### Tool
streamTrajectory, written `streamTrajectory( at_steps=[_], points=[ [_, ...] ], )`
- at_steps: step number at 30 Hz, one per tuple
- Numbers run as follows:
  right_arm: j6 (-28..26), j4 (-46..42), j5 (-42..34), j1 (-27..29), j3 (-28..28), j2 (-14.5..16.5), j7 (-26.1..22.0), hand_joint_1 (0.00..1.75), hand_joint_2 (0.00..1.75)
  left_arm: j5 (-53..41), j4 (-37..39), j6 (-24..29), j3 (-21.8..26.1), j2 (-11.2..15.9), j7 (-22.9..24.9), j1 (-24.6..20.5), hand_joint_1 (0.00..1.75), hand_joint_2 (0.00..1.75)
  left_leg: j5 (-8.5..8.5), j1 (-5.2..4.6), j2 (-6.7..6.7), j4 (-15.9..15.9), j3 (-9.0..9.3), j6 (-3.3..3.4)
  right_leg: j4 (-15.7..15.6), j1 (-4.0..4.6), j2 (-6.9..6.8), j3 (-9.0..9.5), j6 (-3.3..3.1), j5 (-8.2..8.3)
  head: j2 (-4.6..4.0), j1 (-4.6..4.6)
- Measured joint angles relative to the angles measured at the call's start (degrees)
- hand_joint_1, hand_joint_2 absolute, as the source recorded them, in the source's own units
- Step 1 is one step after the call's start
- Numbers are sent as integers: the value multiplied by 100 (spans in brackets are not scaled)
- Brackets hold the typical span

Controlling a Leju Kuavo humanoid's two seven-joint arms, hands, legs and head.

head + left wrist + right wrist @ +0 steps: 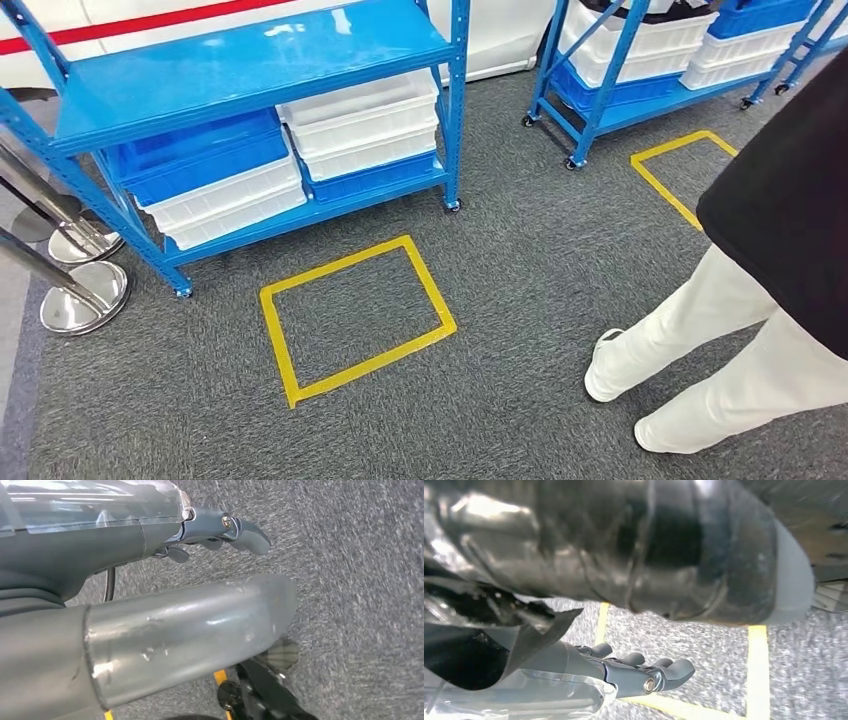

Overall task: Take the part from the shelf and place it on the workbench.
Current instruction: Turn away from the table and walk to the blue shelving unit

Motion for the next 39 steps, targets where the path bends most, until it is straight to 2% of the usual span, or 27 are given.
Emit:
streamTrajectory(
  at_steps=[2,4,5,7,8,9,10,11,12,14,15,16,19,21,23,25,26,27,28,30,31,32,34,36,37,39],
  points=[
    [0,0,7,-10,-2,0,0,0,0,0,0,1,0,2,-2,-12,0,0,45,-46,113,-284,125,78,-8,11,-105,46,61,-31,0,1],
    [0,-1,10,-37,-4,0,-1,0,0,0,0,5,0,4,-3,5,0,0,66,-40,-15,-317,135,138,-33,12,-186,93,125,-46,0,0],
    [0,-2,11,-44,-6,-1,-1,0,0,0,1,8,0,4,-5,17,0,0,89,-20,-76,-356,159,173,-1,8,-109,103,159,-86,0,0],
    [2,-2,12,-40,-16,-1,-2,0,0,0,3,13,0,2,-7,16,0,0,143,24,-202,-428,203,233,340,-5,222,-28,208,-328,0,1],
    [5,-1,13,-31,-26,-2,-2,0,0,0,5,14,-1,0,-8,9,0,0,152,23,-263,-436,198,248,687,-18,412,-193,219,-516,0,2],
    [6,-1,11,-27,-35,-2,-2,0,0,0,8,14,-1,-1,-9,-2,0,0,154,20,-329,-432,190,257,1073,-25,507,-396,222,-688,0,1],
    [1,0,-6,-23,-44,-2,-6,0,0,1,9,15,-1,-1,-11,-8,0,0,150,17,-394,-425,187,264,1391,-28,547,-575,227,-781,0,0],
    [-12,0,-41,-20,-56,-2,-15,0,0,3,11,15,-1,-1,-15,-7,0,0,141,14,-460,-414,192,265,1542,-29,561,-683,227,-754,0,0],
    [-30,0,-88,-18,-68,-2,-25,0,0,7,13,15,-1,-1,-18,0,0,0,127,13,-516,-400,203,264,1450,-29,567,-681,222,-595,0,0],
    [-73,0,-189,-17,-84,-3,-41,0,0,20,18,14,0,-5,-28,19,0,0,84,15,-609,-370,230,243,751,-30,608,-425,189,-110,0,1],
    [-89,0,-220,-17,-88,-3,-41,0,0,27,24,14,0,-8,-32,21,0,0,57,4,-637,-343,234,220,397,-23,654,-293,169,59,0,1],
    [-99,0,-240,-19,-88,-3,-41,0,0,32,28,13,0,-10,-36,23,0,0,40,-1,-661,-324,226,191,173,-16,693,-215,150,147,0,0],
    [-104,-1,-267,-21,-86,-1,-36,0,0,37,35,13,0,-8,-39,30,0,0,13,2,-704,-309,189,90,62,2,715,-200,96,167,0,-2],
    [-103,-2,-269,-12,-86,2,-33,0,0,38,38,12,0,-14,-40,29,0,0,-81,11,-629,-187,155,28,15,-18,674,-173,30,174,0,-1],
    [-104,-2,-269,3,-87,4,-33,0,0,37,43,12,0,-24,-42,15,0,0,-384,26,-461,359,-98,-28,-18,-34,611,-148,-24,170,0,-1],
    [-101,-2,-270,13,-88,4,-33,0,0,38,44,13,0,-26,-43,4,0,0,-706,42,-361,1130,-506,-74,-15,-30,546,-141,-44,145,0,-1],
    [-97,-2,-273,15,-89,4,-33,0,0,39,44,13,0,-25,-43,8,0,0,-741,47,-345,1350,-633,-86,-12,-29,518,-132,-42,130,0,-1],
    [-86,-2,-276,16,-89,4,-32,0,0,39,44,13,0,-26,-43,16,0,0,-648,51,-335,1336,-644,-90,-11,-30,497,-114,-35,113,0,-1],
    [-71,-2,-280,16,-89,4,-31,0,0,39,44,12,0,-26,-43,25,0,0,-461,54,-328,1100,-541,-86,-10,-31,481,-86,-24,95,0,-1],
    [-37,-2,-285,17,-88,4,-28,0,0,39,44,11,0,-25,-42,31,0,0,-51,43,-288,288,-151,-52,-7,-24,455,-18,14,50,0,-1],
    [-26,-3,-287,17,-88,4,-27,0,0,39,44,10,0,-24,-42,27,0,0,47,29,-268,-14,-8,-20,-4,-15,445,5,42,27,0,-1],
    [-21,-4,-291,16,-87,4,-23,0,0,39,44,9,0,-24,-42,24,0,0,75,14,-251,-193,73,14,-3,-6,439,21,73,8,0,-1],
    [-10,-9,-299,13,-87,4,-17,0,0,39,44,7,0,-25,-41,32,0,0,38,-6,-257,-256,94,85,-22,0,430,45,139,-15,0,-1],
    [1,-17,-306,14,-84,3,-10,0,0,39,44,6,0,-28,-39,47,0,0,44,15,-276,-308,150,162,46,-9,457,48,205,-71,0,0],
    [2,-21,-310,16,-82,3,-4,0,0,39,44,4,0,-30,-39,46,0,0,46,27,-284,-336,183,203,210,-11,486,-24,230,-162,0,-1],
    [-1,-24,-326,22,-81,2,14,0,0,39,44,1,0,-32,-38,39,0,0,18,23,-290,-355,233,269,883,-20,543,-394,253,-461,0,1]
  ],
)
